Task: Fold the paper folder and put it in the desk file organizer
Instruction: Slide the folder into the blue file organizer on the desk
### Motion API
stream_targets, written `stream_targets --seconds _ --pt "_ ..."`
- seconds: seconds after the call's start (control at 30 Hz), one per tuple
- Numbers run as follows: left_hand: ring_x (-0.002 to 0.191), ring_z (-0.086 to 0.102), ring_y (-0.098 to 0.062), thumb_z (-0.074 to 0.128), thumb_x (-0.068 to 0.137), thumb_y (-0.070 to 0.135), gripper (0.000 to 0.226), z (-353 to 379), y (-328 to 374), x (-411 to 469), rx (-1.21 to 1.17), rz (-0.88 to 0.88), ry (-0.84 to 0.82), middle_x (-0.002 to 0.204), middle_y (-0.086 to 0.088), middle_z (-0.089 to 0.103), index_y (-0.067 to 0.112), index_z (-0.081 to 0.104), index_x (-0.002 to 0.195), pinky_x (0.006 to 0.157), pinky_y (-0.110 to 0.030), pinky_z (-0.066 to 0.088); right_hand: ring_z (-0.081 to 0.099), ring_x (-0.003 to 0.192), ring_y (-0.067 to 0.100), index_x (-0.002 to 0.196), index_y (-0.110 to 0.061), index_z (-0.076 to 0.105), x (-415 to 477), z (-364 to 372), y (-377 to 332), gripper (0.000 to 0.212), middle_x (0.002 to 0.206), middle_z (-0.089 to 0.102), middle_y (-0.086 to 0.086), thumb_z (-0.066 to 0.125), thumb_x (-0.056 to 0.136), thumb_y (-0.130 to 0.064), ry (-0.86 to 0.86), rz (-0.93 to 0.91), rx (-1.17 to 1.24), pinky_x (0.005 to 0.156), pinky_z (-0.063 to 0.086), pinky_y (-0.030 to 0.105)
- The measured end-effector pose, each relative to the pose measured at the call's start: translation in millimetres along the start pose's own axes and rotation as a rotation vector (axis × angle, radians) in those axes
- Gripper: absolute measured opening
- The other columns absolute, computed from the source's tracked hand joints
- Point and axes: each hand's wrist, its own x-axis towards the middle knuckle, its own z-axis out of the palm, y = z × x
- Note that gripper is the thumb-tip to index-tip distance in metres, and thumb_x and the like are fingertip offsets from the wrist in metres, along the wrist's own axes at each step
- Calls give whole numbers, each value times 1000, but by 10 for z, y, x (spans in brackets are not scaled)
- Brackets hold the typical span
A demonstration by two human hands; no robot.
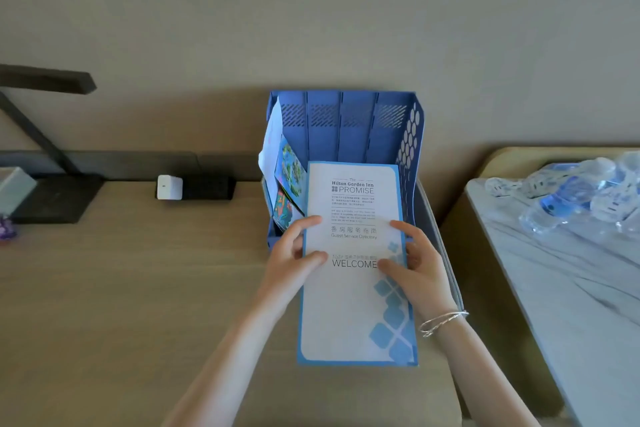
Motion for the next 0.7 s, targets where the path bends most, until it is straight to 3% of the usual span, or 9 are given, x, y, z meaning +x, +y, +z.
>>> stream_targets --seconds 0.13,0.27,0.47,0.6,0.7 --pt "87 69 -7 59 84 -4 53 -59 203 392 17 50 -56 104 8 76 37 59 117 72 -20 54 73 91 32 125 -23 57 472 -18 -183 60 106 72 15 72 78 10 -22 27 72 77 61 51" --pt "101 69 -13 60 85 -4 54 -71 250 647 4 93 -47 113 7 74 37 57 120 80 -24 56 73 93 30 125 -28 57 914 -66 -285 61 108 71 14 74 78 7 -120 50 66 74 62 45" --pt "92 71 -22 60 84 -6 56 -6 324 873 16 203 136 110 4 73 38 57 117 79 -33 56 74 90 26 130 -23 51 1586 5 -398 69 96 75 5 74 75 12 -304 -101 -89 71 62 35" --pt "94 66 -34 59 83 -9 58 49 403 977 36 248 197 129 -6 62 38 54 118 77 -39 52 73 90 24 132 -24 48 1991 126 -492 72 103 72 10 75 75 11 -386 -191 -156 76 62 40" --pt "91 61 -41 56 80 -7 66 30 412 1055 107 231 241 116 -12 67 45 51 120 74 -38 46 73 90 27 132 -27 50 2272 210 -538 75 102 72 16 74 74 14 -444 -254 -153 78 61 45"
